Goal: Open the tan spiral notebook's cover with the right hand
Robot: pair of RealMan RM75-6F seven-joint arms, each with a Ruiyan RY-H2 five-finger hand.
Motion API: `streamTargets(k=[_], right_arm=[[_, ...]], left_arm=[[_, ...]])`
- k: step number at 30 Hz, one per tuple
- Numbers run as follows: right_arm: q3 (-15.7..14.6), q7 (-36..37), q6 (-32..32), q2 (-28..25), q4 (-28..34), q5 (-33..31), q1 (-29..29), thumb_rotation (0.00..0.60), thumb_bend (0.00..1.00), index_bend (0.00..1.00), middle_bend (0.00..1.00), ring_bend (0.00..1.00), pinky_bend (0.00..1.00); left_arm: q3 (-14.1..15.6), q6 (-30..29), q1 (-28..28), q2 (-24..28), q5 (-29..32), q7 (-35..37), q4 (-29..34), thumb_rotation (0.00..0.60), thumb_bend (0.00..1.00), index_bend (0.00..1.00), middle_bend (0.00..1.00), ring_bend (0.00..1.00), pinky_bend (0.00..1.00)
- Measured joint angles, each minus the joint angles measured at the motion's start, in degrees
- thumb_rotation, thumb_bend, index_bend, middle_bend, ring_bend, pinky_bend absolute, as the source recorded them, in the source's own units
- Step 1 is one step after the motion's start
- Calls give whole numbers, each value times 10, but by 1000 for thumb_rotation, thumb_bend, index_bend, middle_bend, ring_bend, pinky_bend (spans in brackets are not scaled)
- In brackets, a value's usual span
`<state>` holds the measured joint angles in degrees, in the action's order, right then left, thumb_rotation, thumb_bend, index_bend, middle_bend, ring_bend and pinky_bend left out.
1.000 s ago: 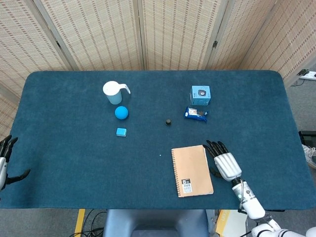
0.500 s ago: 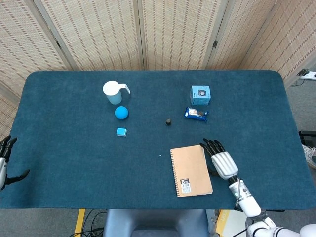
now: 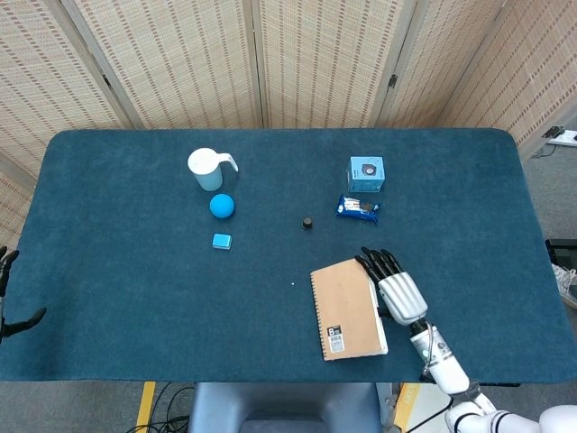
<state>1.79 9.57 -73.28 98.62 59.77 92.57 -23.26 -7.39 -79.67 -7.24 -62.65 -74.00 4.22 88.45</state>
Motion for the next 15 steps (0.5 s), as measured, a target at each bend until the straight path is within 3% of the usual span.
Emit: streamTargets(k=[10, 15], right_arm=[[26, -40, -2, -9, 82, 18, -45, 600, 349, 0, 0, 0, 0], [45, -87, 33, -15, 121, 14, -78, 600, 338, 0, 0, 0, 0]], left_arm=[[-20, -28, 20, 13, 26, 27, 13, 600, 206, 61, 0, 17, 180], [-28, -38, 29, 20, 32, 47, 15, 600, 206, 64, 0, 17, 180]])
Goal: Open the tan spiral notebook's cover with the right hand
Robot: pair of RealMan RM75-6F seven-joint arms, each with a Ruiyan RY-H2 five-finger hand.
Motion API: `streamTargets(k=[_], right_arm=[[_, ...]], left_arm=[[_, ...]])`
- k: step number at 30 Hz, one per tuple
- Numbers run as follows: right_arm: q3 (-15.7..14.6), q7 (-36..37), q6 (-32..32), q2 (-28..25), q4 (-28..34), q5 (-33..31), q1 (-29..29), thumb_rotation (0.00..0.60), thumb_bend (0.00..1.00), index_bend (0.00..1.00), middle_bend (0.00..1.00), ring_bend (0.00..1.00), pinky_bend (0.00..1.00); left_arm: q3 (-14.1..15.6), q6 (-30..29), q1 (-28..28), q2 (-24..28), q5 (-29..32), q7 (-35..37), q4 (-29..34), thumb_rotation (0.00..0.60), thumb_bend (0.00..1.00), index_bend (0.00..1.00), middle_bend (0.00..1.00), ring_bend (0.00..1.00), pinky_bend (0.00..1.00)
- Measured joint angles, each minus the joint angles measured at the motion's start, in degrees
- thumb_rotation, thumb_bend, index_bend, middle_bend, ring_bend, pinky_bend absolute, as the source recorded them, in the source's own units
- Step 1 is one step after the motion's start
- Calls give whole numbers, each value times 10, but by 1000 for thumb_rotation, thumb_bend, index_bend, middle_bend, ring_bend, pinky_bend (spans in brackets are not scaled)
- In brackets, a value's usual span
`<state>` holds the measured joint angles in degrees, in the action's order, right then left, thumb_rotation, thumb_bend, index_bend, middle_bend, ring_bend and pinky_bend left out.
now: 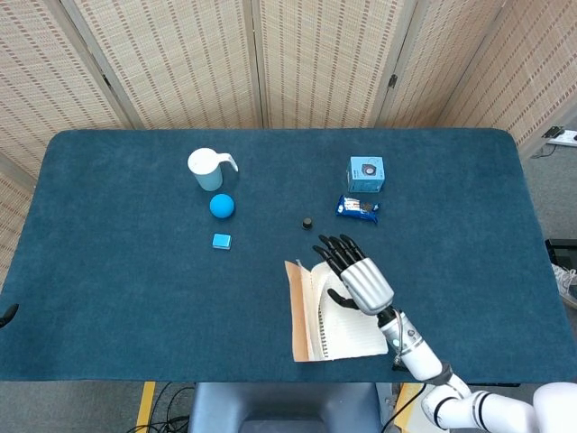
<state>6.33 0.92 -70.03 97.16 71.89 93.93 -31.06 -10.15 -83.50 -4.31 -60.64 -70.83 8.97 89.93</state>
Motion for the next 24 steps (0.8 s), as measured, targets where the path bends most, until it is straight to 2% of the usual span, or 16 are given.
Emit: streamTargets(k=[8, 18, 24], right_arm=[[28, -32, 102, 22, 12, -52, -61, 600, 332, 0, 0, 0, 0], [55, 7, 153, 109, -104, -85, -126, 600, 322, 0, 0, 0, 0], [57, 20, 165, 125, -127, -94, -146, 600, 317, 0, 0, 0, 0]], left_arm=[[-8, -8, 10, 7, 5, 21, 0, 600, 206, 68, 0, 17, 180], [-18, -18, 21, 14, 10, 46, -1, 600, 206, 73, 0, 17, 180], [-19, -19, 22, 14, 8, 49, -2, 600, 206, 74, 0, 17, 180]])
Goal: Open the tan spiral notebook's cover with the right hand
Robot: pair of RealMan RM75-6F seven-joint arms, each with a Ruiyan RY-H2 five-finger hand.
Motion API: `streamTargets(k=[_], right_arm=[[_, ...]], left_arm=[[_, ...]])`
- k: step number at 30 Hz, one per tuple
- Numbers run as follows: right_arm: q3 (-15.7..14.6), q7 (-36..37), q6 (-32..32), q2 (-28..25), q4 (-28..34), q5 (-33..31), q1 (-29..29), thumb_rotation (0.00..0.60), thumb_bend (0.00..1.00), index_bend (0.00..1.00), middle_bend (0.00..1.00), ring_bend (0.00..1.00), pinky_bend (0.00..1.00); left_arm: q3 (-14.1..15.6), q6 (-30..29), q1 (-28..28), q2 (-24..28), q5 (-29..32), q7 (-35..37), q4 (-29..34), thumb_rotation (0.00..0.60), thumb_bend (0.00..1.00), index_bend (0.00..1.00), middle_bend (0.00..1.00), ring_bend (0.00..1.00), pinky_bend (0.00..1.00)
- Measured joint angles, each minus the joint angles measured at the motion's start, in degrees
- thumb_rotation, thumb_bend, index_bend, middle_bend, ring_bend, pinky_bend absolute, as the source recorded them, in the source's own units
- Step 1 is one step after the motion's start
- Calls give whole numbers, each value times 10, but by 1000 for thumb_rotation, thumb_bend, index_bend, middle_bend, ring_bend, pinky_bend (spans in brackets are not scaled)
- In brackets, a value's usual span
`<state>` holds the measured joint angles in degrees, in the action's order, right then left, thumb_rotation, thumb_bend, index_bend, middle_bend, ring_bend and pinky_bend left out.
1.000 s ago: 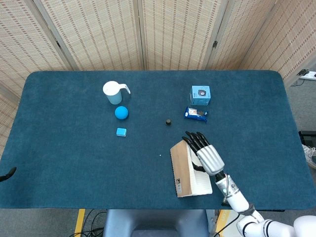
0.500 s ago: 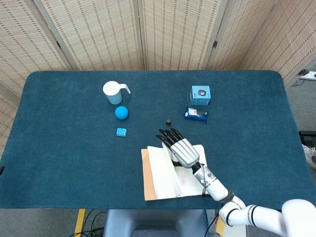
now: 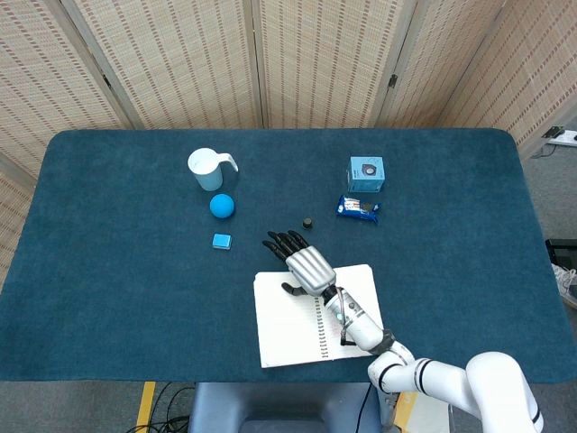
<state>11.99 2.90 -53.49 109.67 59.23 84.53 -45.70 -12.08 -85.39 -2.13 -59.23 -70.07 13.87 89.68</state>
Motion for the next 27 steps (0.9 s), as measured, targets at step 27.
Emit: streamTargets(k=[27], right_arm=[[-23, -133, -81, -239, 266, -39, 82, 600, 310, 0, 0, 0, 0]], left_arm=[[17, 0, -5, -5, -38, -53, 12, 600, 206, 74, 0, 17, 181]])
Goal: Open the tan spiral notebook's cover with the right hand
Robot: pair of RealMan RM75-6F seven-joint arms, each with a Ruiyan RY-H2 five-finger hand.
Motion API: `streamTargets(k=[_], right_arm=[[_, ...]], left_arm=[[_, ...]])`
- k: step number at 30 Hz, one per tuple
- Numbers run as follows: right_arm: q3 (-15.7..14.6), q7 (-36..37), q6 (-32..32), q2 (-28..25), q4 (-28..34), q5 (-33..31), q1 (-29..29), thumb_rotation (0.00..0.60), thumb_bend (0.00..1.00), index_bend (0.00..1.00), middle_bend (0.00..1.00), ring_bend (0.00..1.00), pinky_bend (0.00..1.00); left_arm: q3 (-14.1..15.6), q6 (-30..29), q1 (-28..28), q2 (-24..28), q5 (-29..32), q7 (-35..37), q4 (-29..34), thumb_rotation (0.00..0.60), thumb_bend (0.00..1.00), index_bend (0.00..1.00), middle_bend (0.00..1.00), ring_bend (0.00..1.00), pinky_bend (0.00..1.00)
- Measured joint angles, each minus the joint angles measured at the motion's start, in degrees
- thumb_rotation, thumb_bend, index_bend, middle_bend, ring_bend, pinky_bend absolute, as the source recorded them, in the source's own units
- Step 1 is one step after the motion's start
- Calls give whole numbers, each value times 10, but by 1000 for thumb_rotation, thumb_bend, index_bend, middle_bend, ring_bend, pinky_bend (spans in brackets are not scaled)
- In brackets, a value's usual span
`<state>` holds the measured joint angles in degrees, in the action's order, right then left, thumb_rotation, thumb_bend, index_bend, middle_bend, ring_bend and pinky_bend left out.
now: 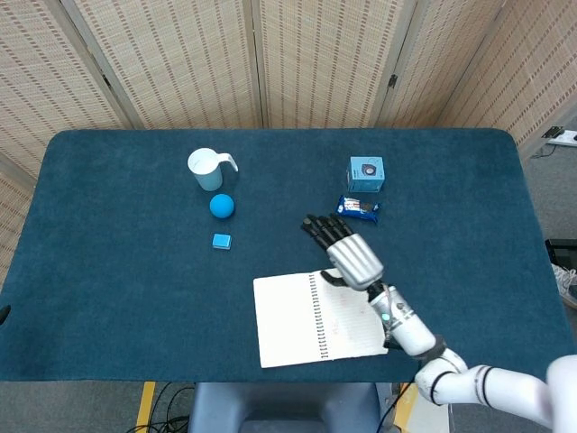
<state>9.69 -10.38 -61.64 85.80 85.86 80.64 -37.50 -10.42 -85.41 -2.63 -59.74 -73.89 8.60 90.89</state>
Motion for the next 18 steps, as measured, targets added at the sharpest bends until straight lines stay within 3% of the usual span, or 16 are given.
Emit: streamTargets(k=[7, 12, 18], right_arm=[[-36, -53, -86, -168, 115, -60, 122, 600, 329, 0, 0, 0, 0], [-63, 0, -180, -203, 109, -67, 216, 600, 332, 0, 0, 0, 0], [-81, 96, -192, -221, 74, -62, 257, 600, 339, 0, 0, 0, 0]], left_arm=[[18, -2, -6, -7, -33, -46, 12, 600, 206, 74, 0, 17, 180], [27, -19, -4, -16, -47, -85, 27, 600, 206, 75, 0, 17, 180], [31, -21, -1, -16, -44, -94, 35, 600, 206, 89, 0, 17, 180]])
